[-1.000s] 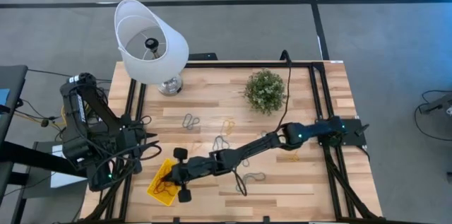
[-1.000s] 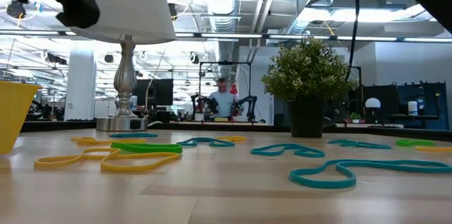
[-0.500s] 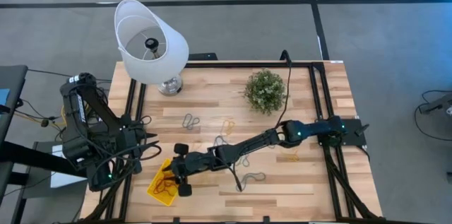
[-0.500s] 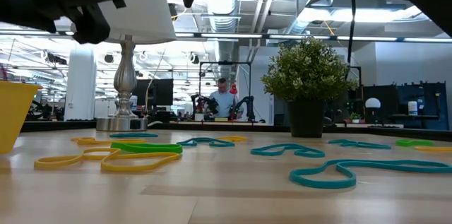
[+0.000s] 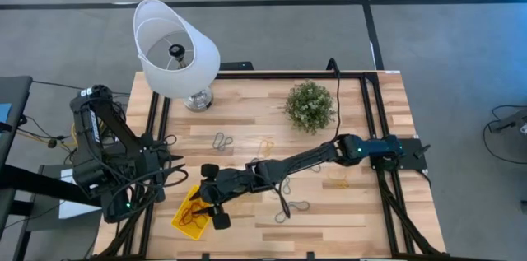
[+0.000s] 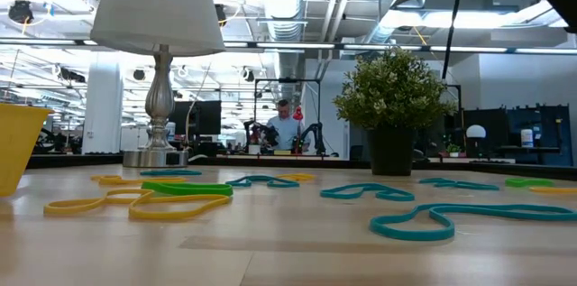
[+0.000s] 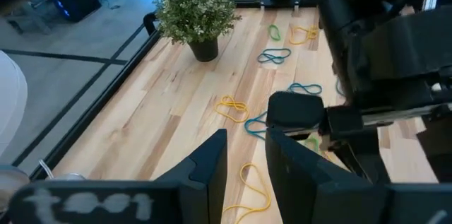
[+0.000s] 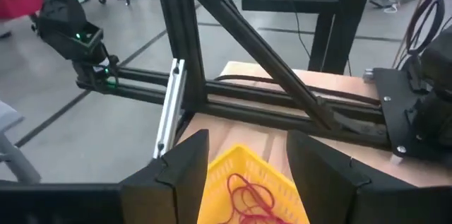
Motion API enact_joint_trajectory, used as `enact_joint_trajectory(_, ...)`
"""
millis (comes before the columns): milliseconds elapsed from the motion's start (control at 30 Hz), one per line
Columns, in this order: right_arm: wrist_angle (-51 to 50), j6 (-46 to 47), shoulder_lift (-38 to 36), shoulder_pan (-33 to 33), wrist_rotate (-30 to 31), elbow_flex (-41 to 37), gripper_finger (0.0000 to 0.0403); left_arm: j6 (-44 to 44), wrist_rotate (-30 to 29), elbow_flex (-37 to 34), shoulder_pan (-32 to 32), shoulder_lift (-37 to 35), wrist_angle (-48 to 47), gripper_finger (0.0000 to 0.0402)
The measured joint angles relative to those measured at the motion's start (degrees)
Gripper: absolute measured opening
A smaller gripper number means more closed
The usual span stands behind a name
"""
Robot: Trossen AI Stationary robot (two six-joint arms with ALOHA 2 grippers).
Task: Pick and place items into bin
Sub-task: Put the red rubberband into the yellow bin, then put the middle left yellow rubberband into the yellow bin
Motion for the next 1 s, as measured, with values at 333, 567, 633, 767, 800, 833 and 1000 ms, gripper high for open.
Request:
enact_joint_trajectory(333, -19.6, 4.7, -1.5, -0.9, -0.4, -0.2, 0.0162, -2.8, -0.2, 0.0, 0.0, 0.0, 0.1, 0.0088)
enact_joint_trajectory(567, -44.9, 5.4, -10.3, -2.5, -0.3, 0.0, 0.0143, -7.8, -0.5, 0.0, 2.4, 0.0, -0.9, 0.0088)
enact_joint_trajectory(633, -50.5, 5.5, -12.6, -2.6, -0.3, -0.3, 0.0140, -8.3, -0.7, 0.0, 3.8, 0.0, -0.9, 0.0088)
enact_joint_trajectory(767, -56.7, 5.8, -20.6, -3.0, 3.4, -0.6, 0.0137, -5.7, 1.7, 0.0, 5.9, -0.1, -0.9, 0.0089)
enact_joint_trajectory(800, -57.5, 5.8, -22.9, -3.1, 5.6, -1.0, 0.0137, -5.4, 1.8, 0.0, 6.1, -0.1, -0.9, 0.0089)
enact_joint_trajectory(833, -58.6, 5.8, -25.3, -3.1, 7.9, -1.6, 0.0137, -5.3, 1.8, 0.0, 6.1, -0.3, -0.9, 0.0089)
enact_joint_trajectory(1000, -61.9, 6.2, -37.6, -2.7, 14.2, -5.1, 0.0136, -3.0, 1.7, 0.0, 5.5, -2.2, -0.9, 0.0089)
